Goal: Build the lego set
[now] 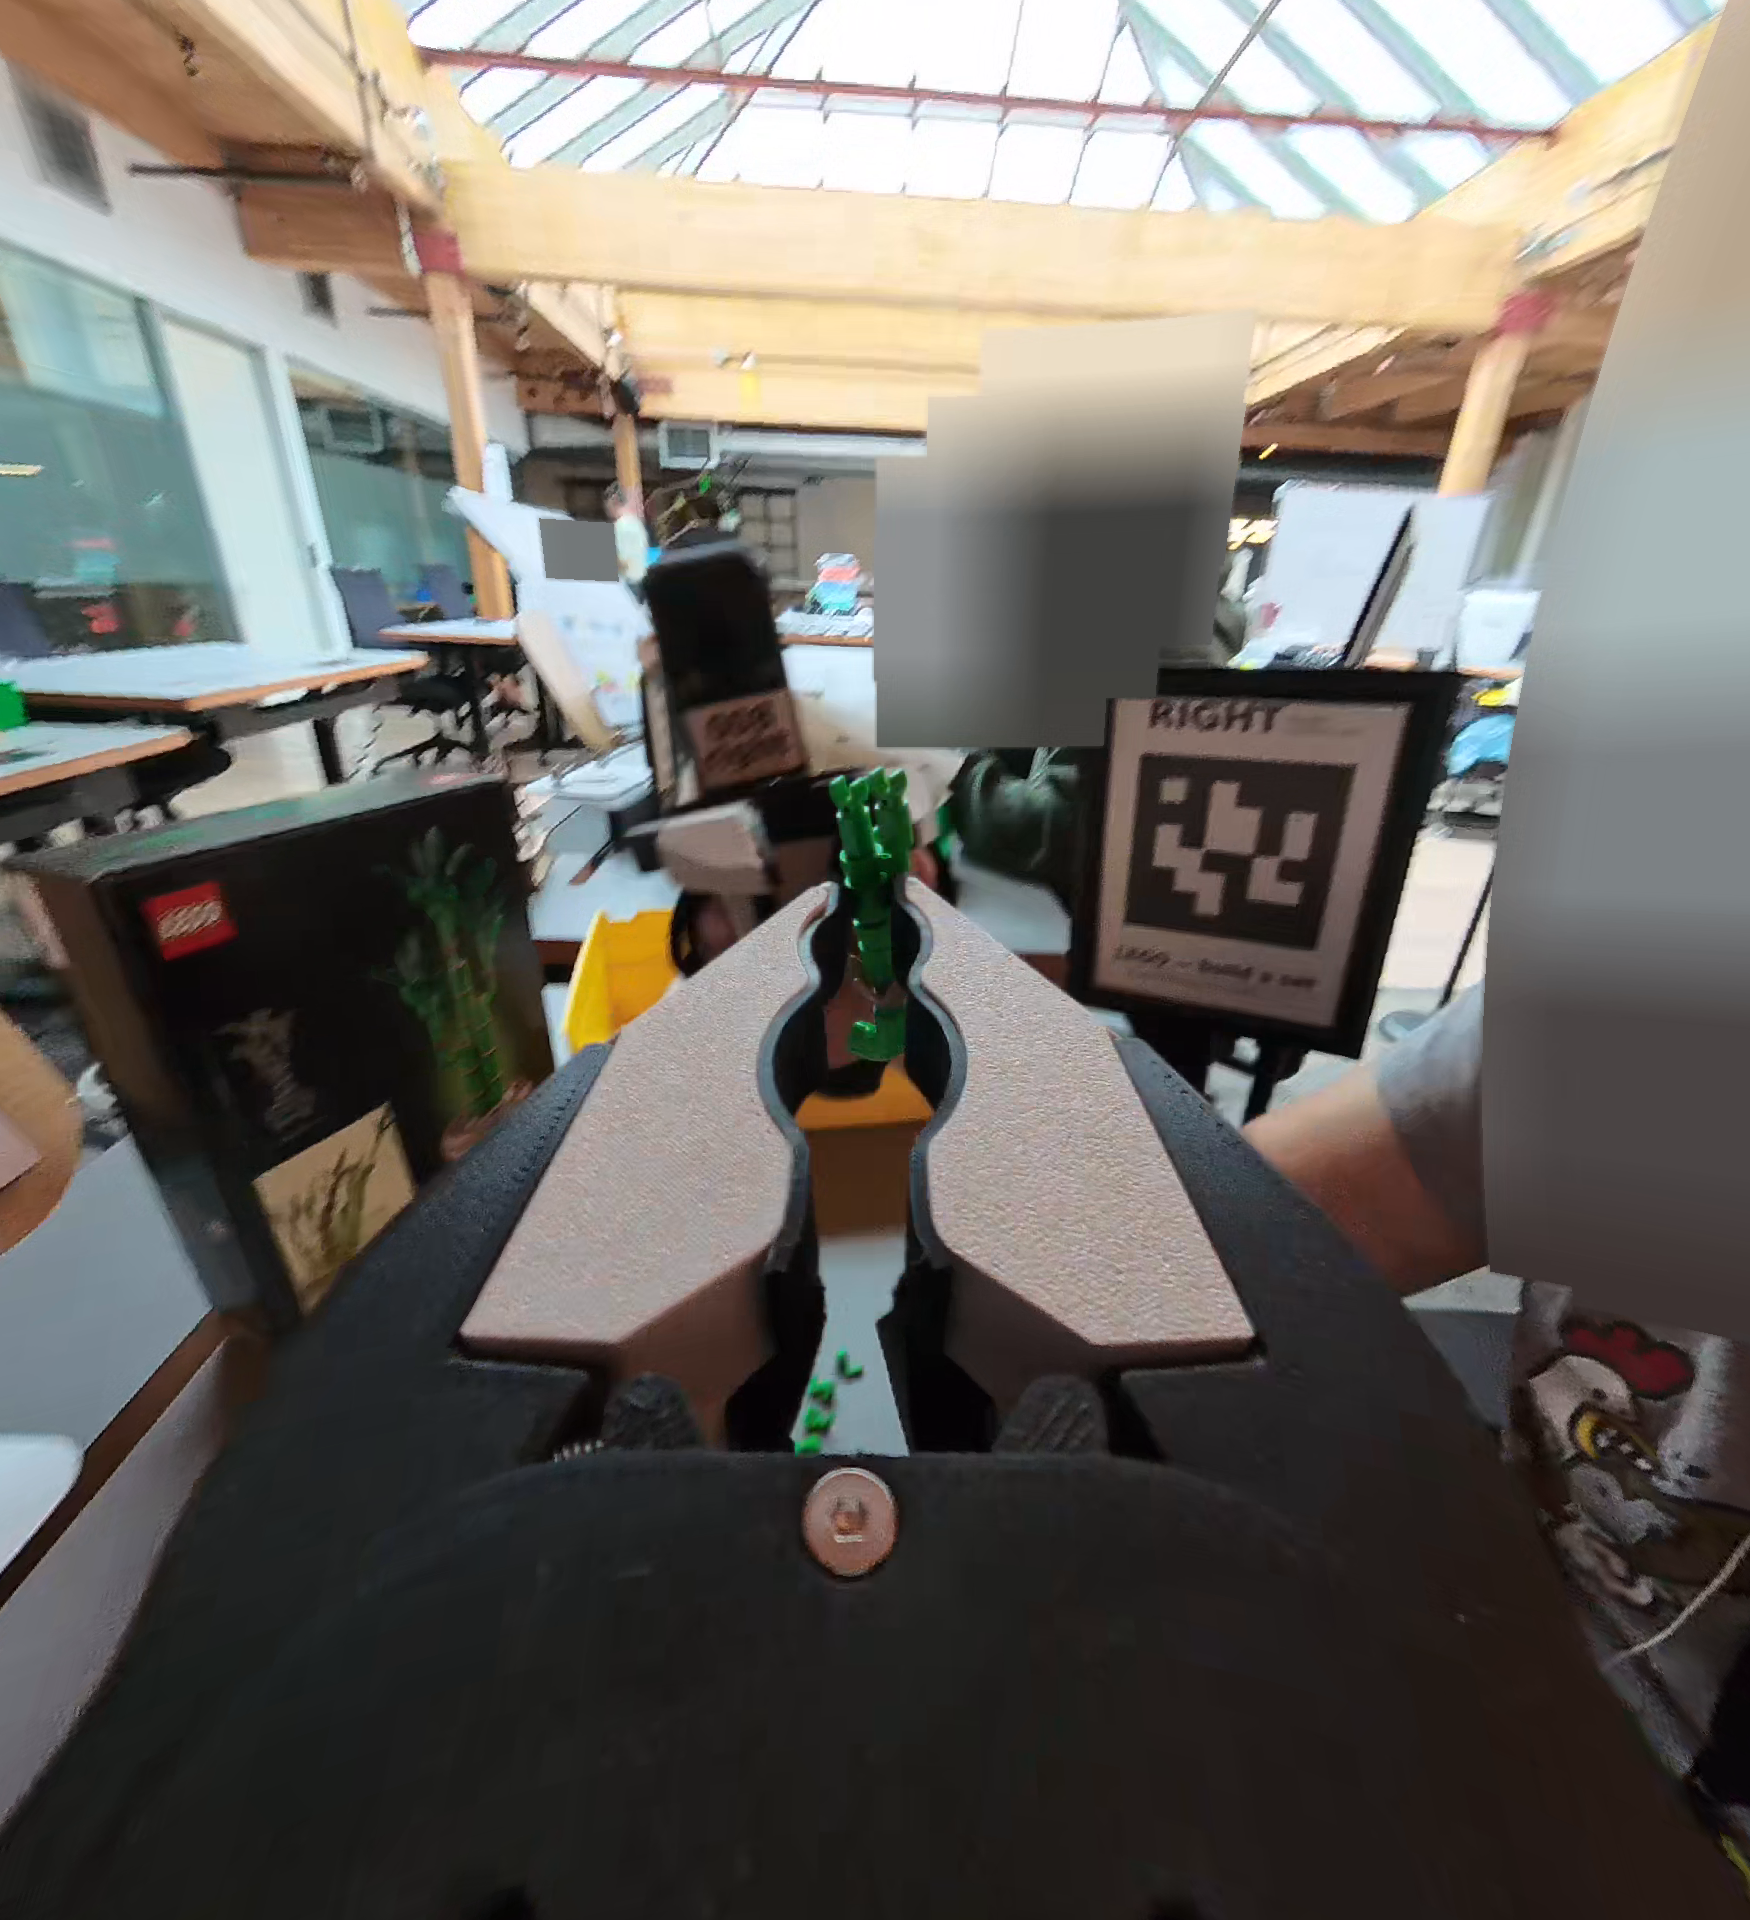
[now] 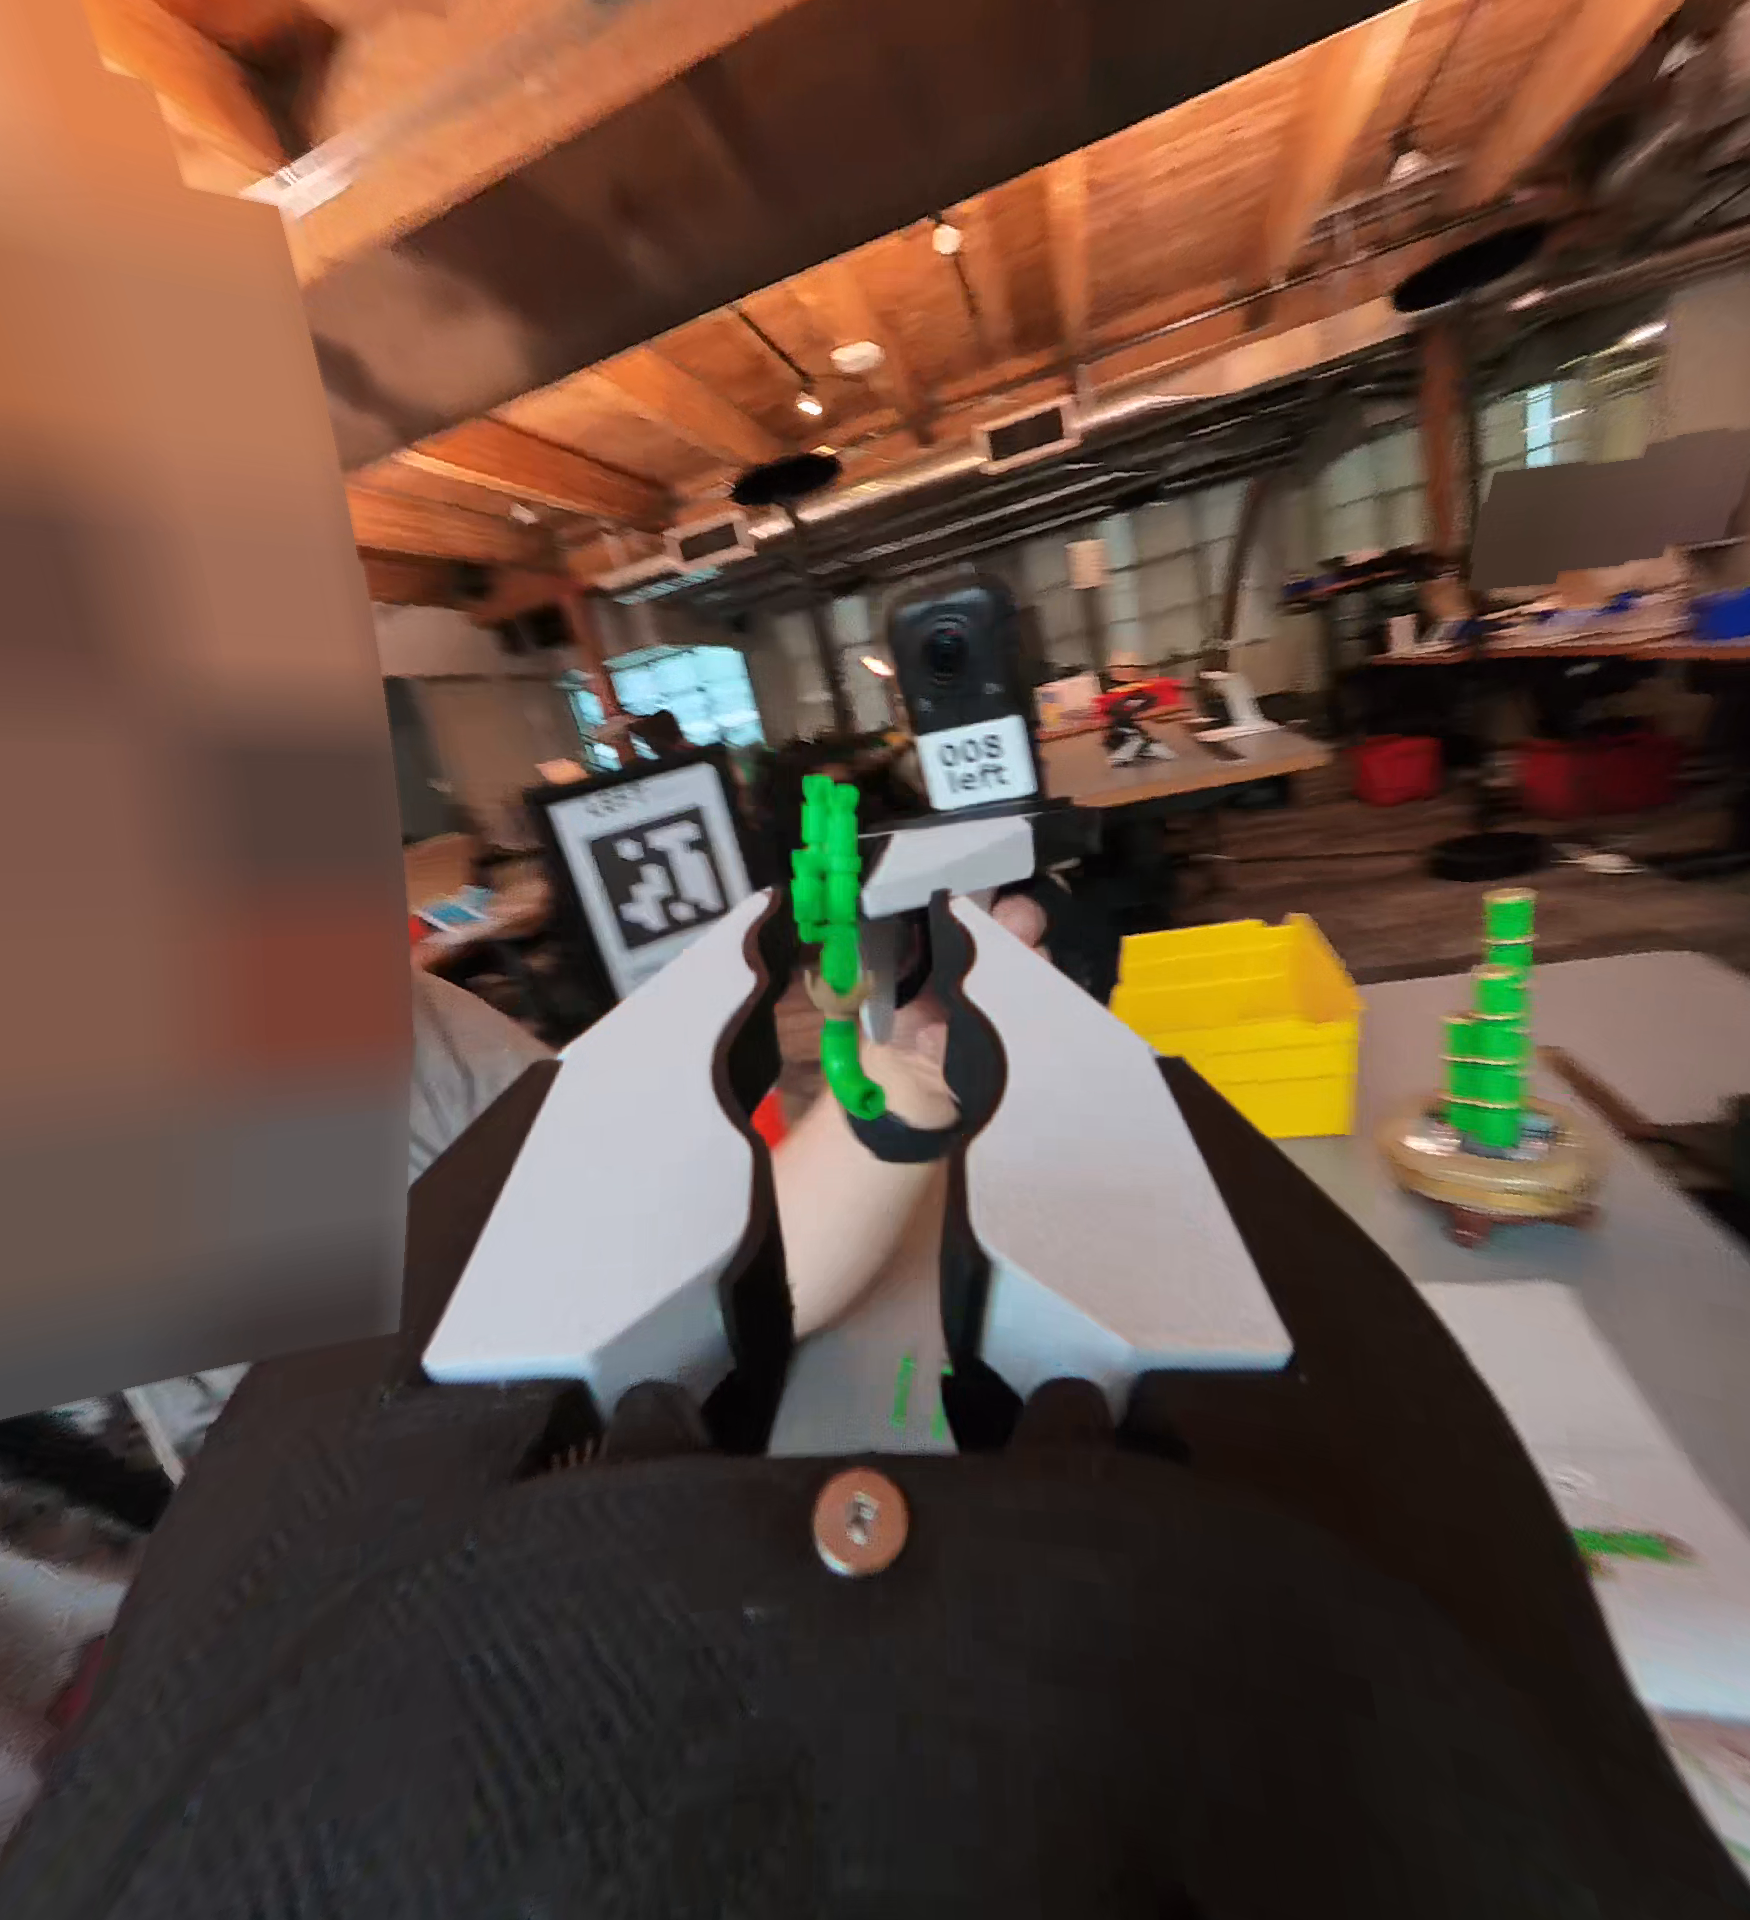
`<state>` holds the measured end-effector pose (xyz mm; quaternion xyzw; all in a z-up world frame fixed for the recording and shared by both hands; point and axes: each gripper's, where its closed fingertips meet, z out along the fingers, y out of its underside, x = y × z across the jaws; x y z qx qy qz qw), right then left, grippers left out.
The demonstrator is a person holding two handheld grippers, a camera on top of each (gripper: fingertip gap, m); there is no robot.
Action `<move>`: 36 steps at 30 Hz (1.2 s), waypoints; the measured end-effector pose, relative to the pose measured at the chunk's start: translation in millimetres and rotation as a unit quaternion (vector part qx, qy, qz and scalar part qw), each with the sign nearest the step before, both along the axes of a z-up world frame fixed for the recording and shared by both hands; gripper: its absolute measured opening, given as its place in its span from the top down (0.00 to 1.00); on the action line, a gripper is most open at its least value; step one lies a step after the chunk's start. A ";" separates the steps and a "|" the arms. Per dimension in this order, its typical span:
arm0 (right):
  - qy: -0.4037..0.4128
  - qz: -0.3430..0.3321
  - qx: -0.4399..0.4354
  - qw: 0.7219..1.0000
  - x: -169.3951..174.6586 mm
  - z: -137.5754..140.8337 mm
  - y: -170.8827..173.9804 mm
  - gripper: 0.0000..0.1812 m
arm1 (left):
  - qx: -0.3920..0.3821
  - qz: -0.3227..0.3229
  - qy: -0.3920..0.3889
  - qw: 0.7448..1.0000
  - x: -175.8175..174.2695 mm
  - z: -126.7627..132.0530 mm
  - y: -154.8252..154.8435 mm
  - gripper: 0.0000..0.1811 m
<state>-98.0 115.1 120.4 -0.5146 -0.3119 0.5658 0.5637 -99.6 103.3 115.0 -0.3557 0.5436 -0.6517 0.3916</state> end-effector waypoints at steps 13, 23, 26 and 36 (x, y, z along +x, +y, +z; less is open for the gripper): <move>-0.195 -0.153 -0.003 0.969 0.6 -26.0 6.3 0.97 | 0.010 0.061 0.091 0.994 9.8 -21.9 13.8 0.97; -0.169 -0.151 -0.022 0.974 0.6 -23.5 11.5 0.99 | 0.005 0.084 0.069 0.994 9.5 -18.8 25.1 0.90; -0.155 -0.160 -0.024 0.975 3.2 -19.7 14.2 0.99 | -0.005 0.046 0.071 0.996 8.4 -20.9 18.1 0.90; -0.136 -0.136 -0.017 0.981 -4.5 -13.7 8.8 0.99 | -0.022 -0.002 0.039 0.999 7.8 -16.4 13.1 0.97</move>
